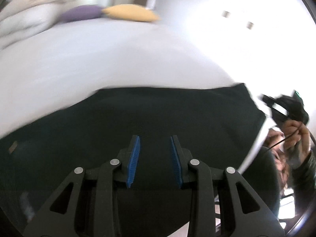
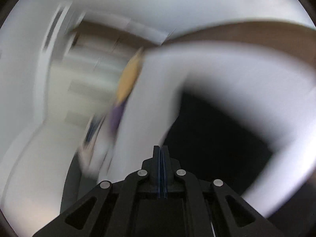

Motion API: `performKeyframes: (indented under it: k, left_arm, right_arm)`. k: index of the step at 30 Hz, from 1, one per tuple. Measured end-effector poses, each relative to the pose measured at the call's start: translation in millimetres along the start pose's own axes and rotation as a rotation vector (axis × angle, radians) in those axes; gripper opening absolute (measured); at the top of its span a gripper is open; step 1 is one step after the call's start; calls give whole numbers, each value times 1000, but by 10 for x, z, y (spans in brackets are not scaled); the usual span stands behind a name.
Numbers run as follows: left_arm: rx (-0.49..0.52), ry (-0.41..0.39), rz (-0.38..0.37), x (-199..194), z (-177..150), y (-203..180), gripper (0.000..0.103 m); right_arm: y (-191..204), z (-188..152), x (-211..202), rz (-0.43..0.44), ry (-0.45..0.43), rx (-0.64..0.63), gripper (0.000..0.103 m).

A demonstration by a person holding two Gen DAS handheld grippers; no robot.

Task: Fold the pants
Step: 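Lift the folded leg with the right tool while the left tool holds the waistband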

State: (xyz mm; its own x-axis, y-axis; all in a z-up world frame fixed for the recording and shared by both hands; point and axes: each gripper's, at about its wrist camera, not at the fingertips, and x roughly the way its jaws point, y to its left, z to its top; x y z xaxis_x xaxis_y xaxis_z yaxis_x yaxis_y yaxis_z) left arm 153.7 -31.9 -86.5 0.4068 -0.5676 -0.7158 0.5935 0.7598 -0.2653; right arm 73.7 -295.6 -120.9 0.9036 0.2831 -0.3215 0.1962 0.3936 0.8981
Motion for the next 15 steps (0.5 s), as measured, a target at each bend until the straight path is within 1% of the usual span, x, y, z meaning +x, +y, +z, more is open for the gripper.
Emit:
performKeyframes:
  k: [1, 2, 3, 4, 5, 7, 8, 9, 11, 13, 14, 15]
  left_arm:
    - [22, 36, -41, 181, 68, -101, 30]
    - [24, 72, -71, 349, 104, -146, 30]
    - [6, 116, -96, 574, 127, -146, 30]
    - [-13, 140, -103, 696, 133, -118, 30]
    - [-44, 161, -116, 813, 138, -55, 30]
    - [-105, 142, -166, 845, 168, 101, 30]
    - [-137, 141, -175, 832, 187, 210, 30]
    - [-150, 139, -176, 816, 198, 288, 30]
    - [-177, 132, -167, 777, 209, 503, 30]
    - [-221, 125, -177, 744, 211, 714, 29]
    - [-249, 112, -172, 727, 207, 888, 29]
    - [-261, 104, -163, 691, 206, 987, 29]
  right_arm:
    - [220, -245, 331, 22, 103, -50, 5]
    - [344, -445, 564, 33, 175, -77, 5]
    - [459, -647, 844, 41, 255, -96, 5]
    - [537, -846, 1078, 31, 333, -116, 5]
    - [562, -951, 1203, 15, 373, -136, 5]
    - [510, -1055, 1518, -20, 436, -153, 5]
    - [496, -1035, 1623, -36, 446, -137, 5]
    - [362, -1021, 1571, -64, 439, -107, 4]
    - [156, -804, 1673, -67, 396, -68, 0]
    - [-4, -569, 1644, -67, 330, -29, 0]
    - [-58, -469, 1607, -69, 303, -16, 0]
    - [-111, -306, 1544, -79, 259, -11, 0]
